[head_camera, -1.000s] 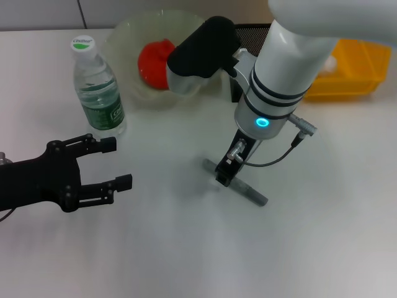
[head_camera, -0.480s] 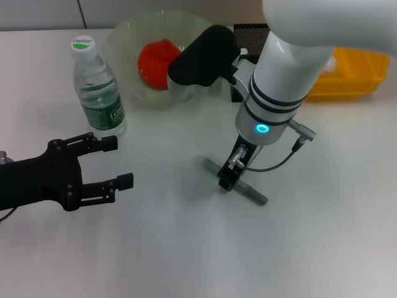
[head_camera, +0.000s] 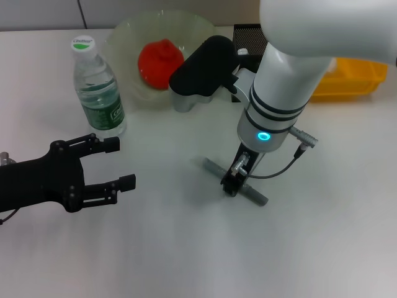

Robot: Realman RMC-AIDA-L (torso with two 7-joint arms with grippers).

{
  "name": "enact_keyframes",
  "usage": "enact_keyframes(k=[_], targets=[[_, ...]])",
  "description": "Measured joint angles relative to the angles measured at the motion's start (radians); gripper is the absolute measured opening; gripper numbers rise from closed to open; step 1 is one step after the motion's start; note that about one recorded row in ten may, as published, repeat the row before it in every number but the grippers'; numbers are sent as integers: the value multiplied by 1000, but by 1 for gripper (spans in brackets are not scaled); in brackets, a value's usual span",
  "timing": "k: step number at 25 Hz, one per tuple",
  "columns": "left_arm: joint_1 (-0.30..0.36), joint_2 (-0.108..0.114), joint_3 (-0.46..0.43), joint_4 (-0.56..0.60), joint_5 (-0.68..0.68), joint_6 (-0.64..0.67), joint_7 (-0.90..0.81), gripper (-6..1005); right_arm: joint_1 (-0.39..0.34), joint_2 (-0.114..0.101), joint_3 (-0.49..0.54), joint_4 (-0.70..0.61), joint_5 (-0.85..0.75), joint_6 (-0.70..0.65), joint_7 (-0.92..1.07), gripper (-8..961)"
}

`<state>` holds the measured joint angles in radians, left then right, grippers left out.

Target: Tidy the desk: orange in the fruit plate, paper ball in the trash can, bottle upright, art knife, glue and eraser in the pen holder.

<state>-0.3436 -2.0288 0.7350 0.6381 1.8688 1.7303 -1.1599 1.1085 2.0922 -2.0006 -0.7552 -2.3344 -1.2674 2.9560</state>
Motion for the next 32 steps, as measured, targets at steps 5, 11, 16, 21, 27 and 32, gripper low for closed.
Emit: enact_keyframes(k=[5,11,16,21,27,32], targets=[[0,-1,0,0,0,0,1,815,-2,0,-2,-6,2,-11,0,244],[4,-1,0,0,1,0,0,815,-22,-1,13,-46,-3,-29,0,151],[9,-1,0,0,0,0,1,814,-92,-7,166,-195,-136,-110,-3,143],[11,0,0,0,-3,0,1,815,-210,-9,359,-448,-274,-180,-21,142],[11,-1,-2,0,-5,0,-7,815,-323,-12,504,-668,-304,-140,-98,141],[8,-2,-19,-2,-6,0,-7,814,-433,-12,521,-742,-302,48,-176,141]])
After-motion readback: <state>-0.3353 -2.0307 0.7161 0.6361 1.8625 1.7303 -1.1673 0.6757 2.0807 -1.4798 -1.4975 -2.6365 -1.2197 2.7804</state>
